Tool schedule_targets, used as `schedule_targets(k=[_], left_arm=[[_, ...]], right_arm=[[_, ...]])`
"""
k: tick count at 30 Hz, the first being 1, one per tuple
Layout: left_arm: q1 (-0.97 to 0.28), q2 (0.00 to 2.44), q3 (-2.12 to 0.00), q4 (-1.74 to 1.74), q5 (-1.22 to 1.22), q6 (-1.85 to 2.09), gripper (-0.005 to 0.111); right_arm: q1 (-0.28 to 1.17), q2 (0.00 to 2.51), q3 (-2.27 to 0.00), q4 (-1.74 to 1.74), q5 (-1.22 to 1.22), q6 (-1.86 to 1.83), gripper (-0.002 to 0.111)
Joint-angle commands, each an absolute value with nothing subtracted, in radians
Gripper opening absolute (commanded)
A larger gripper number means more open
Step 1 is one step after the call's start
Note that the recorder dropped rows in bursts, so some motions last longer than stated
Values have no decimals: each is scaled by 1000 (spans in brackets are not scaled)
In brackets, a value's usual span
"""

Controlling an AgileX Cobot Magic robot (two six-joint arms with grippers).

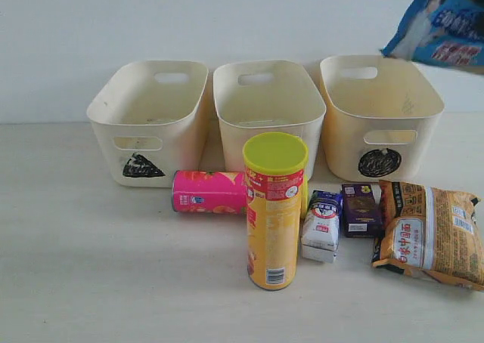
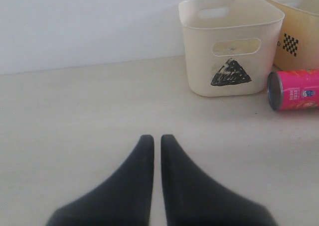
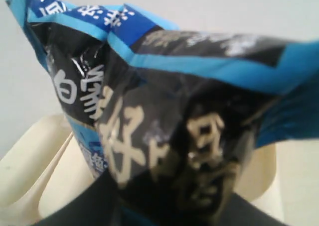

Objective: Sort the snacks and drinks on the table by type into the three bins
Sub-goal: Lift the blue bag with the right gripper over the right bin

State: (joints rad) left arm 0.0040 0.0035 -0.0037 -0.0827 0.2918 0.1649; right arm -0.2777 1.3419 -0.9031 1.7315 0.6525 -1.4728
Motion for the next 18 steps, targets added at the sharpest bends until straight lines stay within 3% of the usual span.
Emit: schedule_targets(k=[1, 7, 18], left_arm=[[2, 0, 0, -85, 292, 165, 4], [2, 0, 0, -85, 292, 165, 4], [2, 0, 0, -85, 292, 165, 4]], right_arm=[[-279, 1389, -1030, 1744, 567, -1471, 0], [-255, 1513, -1165, 1744, 541, -1471, 0], [-83, 1816, -1383, 1744, 312, -1606, 0]])
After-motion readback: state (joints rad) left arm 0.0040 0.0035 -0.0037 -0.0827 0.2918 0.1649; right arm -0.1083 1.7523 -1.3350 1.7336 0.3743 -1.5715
